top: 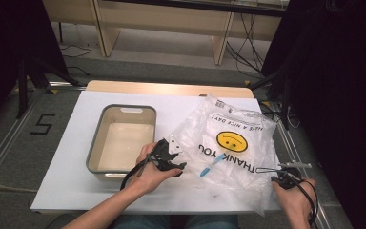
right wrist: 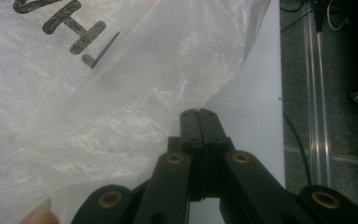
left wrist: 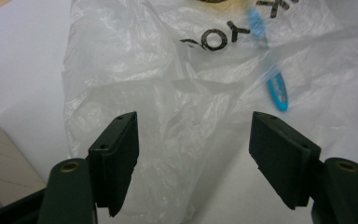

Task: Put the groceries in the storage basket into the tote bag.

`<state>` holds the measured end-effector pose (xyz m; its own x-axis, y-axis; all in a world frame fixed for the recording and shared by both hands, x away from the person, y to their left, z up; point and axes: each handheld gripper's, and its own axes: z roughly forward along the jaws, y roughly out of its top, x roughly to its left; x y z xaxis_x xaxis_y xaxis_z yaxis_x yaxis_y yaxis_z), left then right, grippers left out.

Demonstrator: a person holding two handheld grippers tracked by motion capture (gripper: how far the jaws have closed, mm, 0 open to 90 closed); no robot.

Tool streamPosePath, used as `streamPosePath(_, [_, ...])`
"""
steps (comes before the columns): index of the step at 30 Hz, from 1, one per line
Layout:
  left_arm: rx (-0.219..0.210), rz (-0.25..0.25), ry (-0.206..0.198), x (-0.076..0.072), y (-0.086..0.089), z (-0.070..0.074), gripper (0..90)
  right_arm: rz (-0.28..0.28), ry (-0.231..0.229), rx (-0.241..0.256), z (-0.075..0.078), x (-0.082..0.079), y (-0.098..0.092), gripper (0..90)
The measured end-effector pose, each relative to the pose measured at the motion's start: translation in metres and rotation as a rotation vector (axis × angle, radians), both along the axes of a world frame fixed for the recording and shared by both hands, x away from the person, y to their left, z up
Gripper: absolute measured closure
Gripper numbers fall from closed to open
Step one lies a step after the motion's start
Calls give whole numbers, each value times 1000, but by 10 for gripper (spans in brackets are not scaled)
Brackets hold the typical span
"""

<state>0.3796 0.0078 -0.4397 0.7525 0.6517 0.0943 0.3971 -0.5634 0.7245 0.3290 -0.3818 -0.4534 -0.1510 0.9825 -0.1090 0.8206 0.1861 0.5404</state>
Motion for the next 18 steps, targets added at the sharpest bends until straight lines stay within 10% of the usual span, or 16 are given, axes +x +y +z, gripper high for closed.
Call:
streamPosePath(11, [105,28,34,2,-16,-12,357,-5,-18,3,0,0,-1,900])
streamPosePath(18, [172,45,80,6,-18,-24,600,0,-21,5,1,0,0,900])
